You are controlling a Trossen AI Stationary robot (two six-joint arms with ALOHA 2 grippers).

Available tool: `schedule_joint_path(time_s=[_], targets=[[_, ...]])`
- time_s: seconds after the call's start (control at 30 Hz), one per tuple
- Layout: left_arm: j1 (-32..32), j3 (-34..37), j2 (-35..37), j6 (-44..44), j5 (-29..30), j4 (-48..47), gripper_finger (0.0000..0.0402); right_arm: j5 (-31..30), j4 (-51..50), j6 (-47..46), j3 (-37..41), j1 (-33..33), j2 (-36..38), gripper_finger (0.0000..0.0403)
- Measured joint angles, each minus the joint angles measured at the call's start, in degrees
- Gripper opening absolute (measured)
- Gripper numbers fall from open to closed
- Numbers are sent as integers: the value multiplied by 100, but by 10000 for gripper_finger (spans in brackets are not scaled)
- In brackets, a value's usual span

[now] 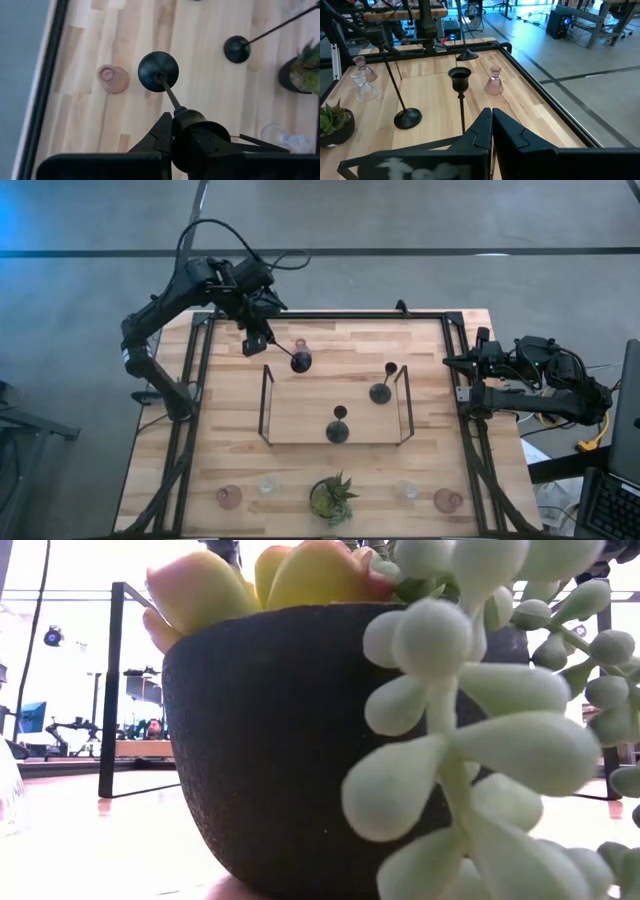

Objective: Pick & Place candle stick holders
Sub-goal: Put the black candle holder on the shelf

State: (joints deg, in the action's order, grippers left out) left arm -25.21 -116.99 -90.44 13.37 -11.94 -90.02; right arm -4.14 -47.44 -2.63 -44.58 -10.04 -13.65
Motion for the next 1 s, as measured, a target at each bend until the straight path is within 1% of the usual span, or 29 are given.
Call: schedule_joint_path(time_s=[0.13, 0.3, 0.47, 0.73, 0.9, 1.0], targets=[[189, -11, -227, 50, 9, -1, 22, -1, 0, 0, 0, 1, 0, 8], [382, -9, -500, 138, 282, 4, 22, -2, 0, 0, 0, 0, 0, 8], [598, -9, -463, 107, 249, 1, 24, 0, 0, 0, 0, 1, 0, 8], [882, 25, -330, -371, 251, 2, 23, -2, 0, 0, 0, 2, 0, 8], [890, 378, -297, -688, 260, 2, 23, -1, 0, 0, 0, 0, 0, 8], [894, 598, -294, -674, 296, 5, 23, 0, 0, 0, 0, 0, 0, 8]])
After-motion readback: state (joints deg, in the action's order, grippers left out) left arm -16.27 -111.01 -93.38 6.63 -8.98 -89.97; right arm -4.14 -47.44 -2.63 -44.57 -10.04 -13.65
